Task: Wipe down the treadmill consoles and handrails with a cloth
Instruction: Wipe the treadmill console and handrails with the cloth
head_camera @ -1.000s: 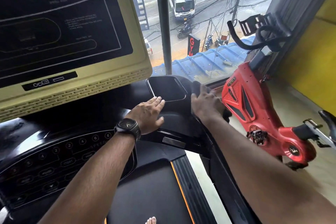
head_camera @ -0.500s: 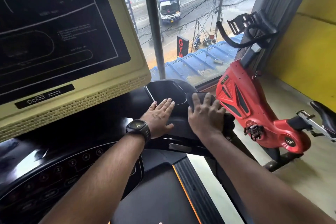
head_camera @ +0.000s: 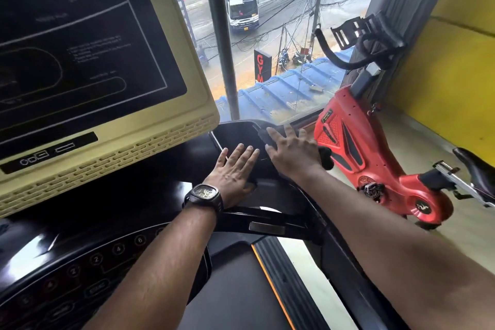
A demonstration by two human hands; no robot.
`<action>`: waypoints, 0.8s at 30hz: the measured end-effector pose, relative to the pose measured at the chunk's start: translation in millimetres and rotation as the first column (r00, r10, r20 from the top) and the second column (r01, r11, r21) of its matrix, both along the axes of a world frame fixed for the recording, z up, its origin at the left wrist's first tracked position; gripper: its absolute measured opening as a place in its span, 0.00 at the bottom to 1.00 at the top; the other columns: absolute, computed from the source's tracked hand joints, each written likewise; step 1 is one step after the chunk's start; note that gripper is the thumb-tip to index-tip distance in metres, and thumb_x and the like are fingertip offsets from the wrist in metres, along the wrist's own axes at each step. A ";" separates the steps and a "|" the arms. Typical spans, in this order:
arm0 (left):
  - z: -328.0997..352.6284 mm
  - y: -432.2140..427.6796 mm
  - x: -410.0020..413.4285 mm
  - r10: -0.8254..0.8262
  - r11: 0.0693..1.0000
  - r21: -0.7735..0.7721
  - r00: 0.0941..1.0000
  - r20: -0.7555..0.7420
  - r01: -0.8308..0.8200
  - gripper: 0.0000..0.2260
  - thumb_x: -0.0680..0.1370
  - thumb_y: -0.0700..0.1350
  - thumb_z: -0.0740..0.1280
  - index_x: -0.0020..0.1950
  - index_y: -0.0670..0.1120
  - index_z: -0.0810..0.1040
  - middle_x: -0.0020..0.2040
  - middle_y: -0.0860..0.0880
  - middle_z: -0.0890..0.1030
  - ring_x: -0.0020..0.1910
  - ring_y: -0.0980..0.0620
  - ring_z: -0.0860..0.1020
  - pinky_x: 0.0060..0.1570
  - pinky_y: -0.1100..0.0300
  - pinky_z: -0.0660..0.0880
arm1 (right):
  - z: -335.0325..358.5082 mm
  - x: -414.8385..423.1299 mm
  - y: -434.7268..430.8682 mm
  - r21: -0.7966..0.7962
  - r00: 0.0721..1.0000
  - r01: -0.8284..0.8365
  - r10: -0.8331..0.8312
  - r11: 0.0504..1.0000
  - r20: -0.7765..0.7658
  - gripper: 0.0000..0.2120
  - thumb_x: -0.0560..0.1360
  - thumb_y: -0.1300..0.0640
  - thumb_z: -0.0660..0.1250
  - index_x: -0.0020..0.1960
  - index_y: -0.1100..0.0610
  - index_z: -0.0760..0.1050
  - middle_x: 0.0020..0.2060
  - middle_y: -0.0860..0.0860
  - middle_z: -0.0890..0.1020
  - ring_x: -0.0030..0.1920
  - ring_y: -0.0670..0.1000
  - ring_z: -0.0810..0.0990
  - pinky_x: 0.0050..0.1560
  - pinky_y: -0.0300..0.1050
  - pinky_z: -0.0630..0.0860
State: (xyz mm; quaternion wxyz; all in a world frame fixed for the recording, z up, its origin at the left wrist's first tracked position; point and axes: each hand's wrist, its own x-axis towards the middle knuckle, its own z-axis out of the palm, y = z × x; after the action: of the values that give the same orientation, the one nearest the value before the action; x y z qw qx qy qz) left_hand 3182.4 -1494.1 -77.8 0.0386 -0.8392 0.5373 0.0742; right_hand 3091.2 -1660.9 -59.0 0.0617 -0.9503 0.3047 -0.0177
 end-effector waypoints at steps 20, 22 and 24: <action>0.9 0.5 -0.5 -0.003 1.000 -0.023 1.000 -0.001 0.003 0.35 0.82 0.59 0.56 0.82 0.50 0.40 0.83 0.53 0.43 0.80 0.52 0.37 0.76 0.48 0.33 | 7.9 43.1 -10.0 0.109 1.000 -0.009 0.006 0.994 0.029 0.25 0.81 0.39 0.55 0.76 0.42 0.64 0.73 0.58 0.68 0.68 0.67 0.71 0.63 0.63 0.70; 1.3 1.0 -0.6 -0.006 1.000 -0.021 1.000 -0.004 0.006 0.35 0.82 0.59 0.56 0.82 0.51 0.40 0.83 0.53 0.43 0.80 0.52 0.37 0.77 0.48 0.34 | 12.6 47.4 -29.0 0.284 0.999 0.054 -0.049 0.957 -0.024 0.26 0.82 0.39 0.55 0.78 0.41 0.60 0.74 0.59 0.67 0.70 0.67 0.70 0.67 0.65 0.69; 2.4 1.3 -1.2 -0.005 1.000 -0.029 1.000 -0.006 0.005 0.35 0.82 0.59 0.57 0.82 0.51 0.40 0.83 0.53 0.44 0.80 0.53 0.37 0.77 0.48 0.34 | 14.7 50.5 -35.6 0.376 0.974 0.226 -0.210 0.899 -0.083 0.27 0.81 0.40 0.53 0.79 0.43 0.59 0.72 0.62 0.68 0.70 0.68 0.70 0.68 0.67 0.68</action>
State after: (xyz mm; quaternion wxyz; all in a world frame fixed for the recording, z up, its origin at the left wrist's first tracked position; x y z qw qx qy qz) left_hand 3181.2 -1492.8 -75.4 0.0248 -0.8381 0.5405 0.0689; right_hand 3141.7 -1696.4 -44.3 0.2374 -0.8799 0.4080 0.0544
